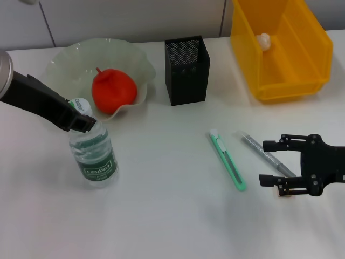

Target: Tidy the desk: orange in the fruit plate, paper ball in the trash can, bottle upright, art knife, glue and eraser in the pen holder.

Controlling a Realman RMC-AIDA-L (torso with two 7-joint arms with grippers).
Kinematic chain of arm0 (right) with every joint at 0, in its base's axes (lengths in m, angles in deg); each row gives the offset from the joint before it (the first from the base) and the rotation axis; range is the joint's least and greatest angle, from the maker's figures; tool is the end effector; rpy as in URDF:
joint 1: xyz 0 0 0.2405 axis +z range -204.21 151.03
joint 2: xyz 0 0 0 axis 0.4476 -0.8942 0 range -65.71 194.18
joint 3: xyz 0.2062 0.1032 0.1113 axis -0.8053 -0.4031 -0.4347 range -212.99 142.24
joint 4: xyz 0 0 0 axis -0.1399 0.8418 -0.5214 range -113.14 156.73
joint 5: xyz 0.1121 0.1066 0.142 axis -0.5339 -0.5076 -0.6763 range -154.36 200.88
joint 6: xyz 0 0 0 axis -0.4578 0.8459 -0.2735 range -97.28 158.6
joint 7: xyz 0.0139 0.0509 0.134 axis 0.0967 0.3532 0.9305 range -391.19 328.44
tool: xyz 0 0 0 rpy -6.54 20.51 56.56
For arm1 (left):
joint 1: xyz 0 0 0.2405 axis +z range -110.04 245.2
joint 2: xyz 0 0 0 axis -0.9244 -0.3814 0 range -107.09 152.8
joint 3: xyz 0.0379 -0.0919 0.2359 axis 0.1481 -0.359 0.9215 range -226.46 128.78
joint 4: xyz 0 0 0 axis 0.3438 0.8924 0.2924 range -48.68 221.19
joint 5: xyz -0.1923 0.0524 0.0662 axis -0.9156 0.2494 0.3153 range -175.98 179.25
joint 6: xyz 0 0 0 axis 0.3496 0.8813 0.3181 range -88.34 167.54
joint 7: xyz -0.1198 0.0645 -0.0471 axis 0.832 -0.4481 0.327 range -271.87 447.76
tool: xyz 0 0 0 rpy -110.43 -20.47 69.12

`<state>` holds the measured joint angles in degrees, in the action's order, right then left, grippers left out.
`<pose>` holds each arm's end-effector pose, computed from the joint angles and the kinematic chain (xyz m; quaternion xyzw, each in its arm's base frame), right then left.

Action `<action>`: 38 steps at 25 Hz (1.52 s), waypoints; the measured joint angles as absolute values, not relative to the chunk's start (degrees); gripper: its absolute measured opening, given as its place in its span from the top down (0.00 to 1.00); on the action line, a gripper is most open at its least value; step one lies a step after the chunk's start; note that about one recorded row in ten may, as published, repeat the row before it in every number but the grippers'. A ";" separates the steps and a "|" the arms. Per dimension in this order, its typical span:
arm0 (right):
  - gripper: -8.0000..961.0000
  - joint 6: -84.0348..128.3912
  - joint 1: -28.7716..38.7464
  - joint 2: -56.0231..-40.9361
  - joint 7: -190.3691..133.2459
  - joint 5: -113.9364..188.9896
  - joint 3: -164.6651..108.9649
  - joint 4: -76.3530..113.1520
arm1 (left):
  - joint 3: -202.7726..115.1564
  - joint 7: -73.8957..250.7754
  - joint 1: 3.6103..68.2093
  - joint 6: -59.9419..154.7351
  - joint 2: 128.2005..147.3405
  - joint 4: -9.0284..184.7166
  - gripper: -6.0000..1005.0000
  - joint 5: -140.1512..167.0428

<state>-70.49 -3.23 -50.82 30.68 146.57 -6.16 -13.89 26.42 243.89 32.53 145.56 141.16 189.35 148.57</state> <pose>0.3167 0.2720 0.0322 -0.9546 0.1446 0.2238 0.1331 -0.1109 0.3284 0.0626 -0.9203 -0.2945 0.1338 0.2200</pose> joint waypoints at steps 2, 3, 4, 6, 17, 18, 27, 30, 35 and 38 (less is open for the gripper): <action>0.22 -70.49 -3.19 -50.82 30.67 146.58 -6.16 -13.89 | 26.36 244.13 32.75 145.31 141.16 189.65 0.47 148.42; 0.22 -70.49 -3.19 -50.82 30.67 146.58 -6.16 -13.89 | 26.36 244.13 32.75 145.31 141.16 189.65 0.47 148.42; 0.22 -70.49 -3.14 -50.82 30.67 146.57 -6.12 -13.89 | 26.35 244.24 32.76 145.29 141.16 189.67 0.47 148.42; 0.22 -70.49 -3.10 -50.82 30.67 146.57 -6.11 -13.89 | 26.33 244.41 32.78 145.28 141.16 189.49 0.47 148.41; 0.22 -70.41 -2.66 -50.82 30.71 146.56 -6.29 -13.95 | 25.21 244.15 33.49 145.62 140.71 192.13 0.22 146.51; 0.22 -70.41 -2.66 -50.82 30.71 146.56 -6.29 -13.95 | 25.21 244.15 33.49 145.62 140.71 192.13 0.22 146.51; 0.22 -70.84 -2.67 -50.82 32.05 146.09 -6.29 -14.21 | 13.11 234.05 40.75 147.19 141.34 196.60 0.22 131.84; 0.23 -71.14 -2.65 -50.79 32.63 145.78 -6.29 -14.38 | 11.16 230.21 43.82 146.60 141.31 197.28 0.22 126.00; 0.23 -73.07 -2.77 -50.49 34.04 144.30 -6.29 -14.86 | 7.87 216.89 52.60 144.53 141.54 196.83 0.22 111.03; 0.23 -74.51 -3.09 -50.32 34.77 143.06 -6.34 -15.85 | 8.32 207.08 58.90 142.00 141.56 193.72 0.22 103.95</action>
<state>-74.51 -3.09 -50.32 34.77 143.06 -6.34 -15.85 8.32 207.08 58.90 142.00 141.56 193.72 103.95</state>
